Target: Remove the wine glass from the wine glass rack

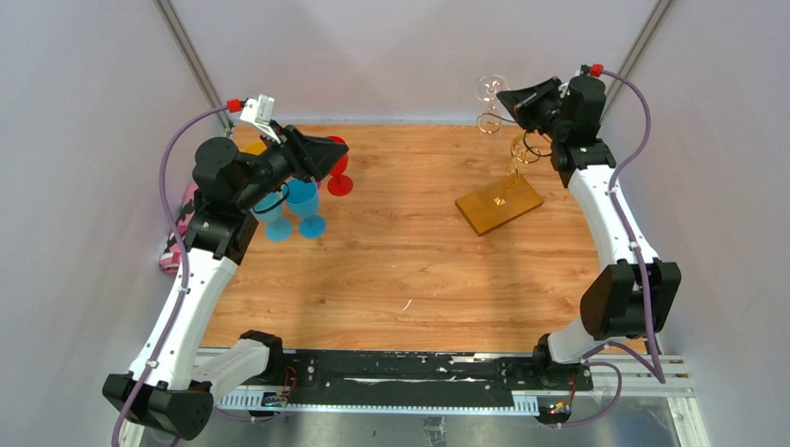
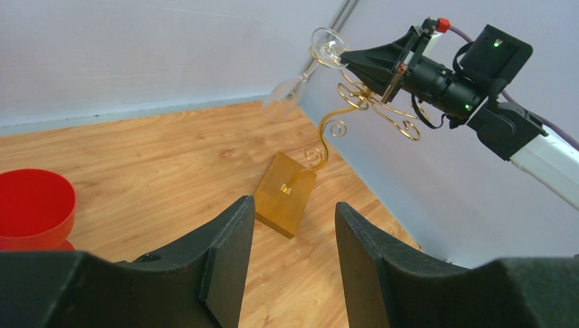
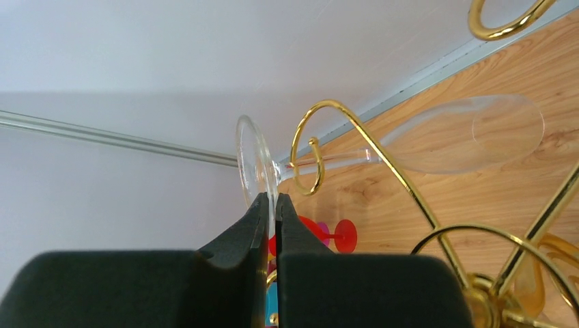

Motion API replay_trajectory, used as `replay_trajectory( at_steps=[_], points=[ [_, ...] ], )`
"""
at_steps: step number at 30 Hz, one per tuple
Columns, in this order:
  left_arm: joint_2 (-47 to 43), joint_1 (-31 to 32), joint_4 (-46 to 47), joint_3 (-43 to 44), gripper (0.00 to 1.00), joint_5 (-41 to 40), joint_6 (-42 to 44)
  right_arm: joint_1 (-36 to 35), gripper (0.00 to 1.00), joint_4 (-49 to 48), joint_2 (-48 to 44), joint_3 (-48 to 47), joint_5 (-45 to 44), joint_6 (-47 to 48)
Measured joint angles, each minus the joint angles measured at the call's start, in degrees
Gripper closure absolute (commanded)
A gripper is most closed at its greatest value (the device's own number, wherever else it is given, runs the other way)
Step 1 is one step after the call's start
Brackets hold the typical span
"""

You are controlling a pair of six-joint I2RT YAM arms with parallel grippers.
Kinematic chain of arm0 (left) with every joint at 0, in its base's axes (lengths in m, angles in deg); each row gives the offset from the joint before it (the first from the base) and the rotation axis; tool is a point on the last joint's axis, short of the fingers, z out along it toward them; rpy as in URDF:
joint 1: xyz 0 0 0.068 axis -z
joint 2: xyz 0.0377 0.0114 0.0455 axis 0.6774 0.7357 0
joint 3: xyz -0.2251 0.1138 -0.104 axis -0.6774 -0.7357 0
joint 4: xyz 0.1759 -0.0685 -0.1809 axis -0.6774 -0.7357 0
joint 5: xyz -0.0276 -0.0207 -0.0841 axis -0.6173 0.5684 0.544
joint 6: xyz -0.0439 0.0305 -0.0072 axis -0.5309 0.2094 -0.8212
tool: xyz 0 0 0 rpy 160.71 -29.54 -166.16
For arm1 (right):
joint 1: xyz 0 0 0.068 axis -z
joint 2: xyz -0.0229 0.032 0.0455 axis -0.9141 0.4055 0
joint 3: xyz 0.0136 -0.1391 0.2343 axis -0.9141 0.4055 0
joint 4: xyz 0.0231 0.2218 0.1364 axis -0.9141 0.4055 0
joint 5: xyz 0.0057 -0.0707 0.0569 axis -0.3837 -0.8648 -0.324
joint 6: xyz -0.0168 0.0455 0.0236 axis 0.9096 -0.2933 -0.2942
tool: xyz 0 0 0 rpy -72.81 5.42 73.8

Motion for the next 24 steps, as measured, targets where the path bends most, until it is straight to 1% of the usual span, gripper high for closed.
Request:
replay_trajectory(
  at_steps=[9, 17, 24],
  points=[
    [0.13, 0.00, 0.04, -0.13, 0.49, 0.09, -0.37, -0.02, 1.00, 5.03, -1.07, -2.78, -0.96, 2.73],
    [1.22, 0.00, 0.35, -0.13, 0.51, 0.13, -0.76, -0.02, 1.00, 6.82, -1.03, -3.10, -0.92, 3.87],
    [1.62, 0.00, 0.48, -0.13, 0.51, 0.13, -0.98, -0.02, 1.00, 8.50, 4.50, -12.22, -0.26, 4.31]
  ],
)
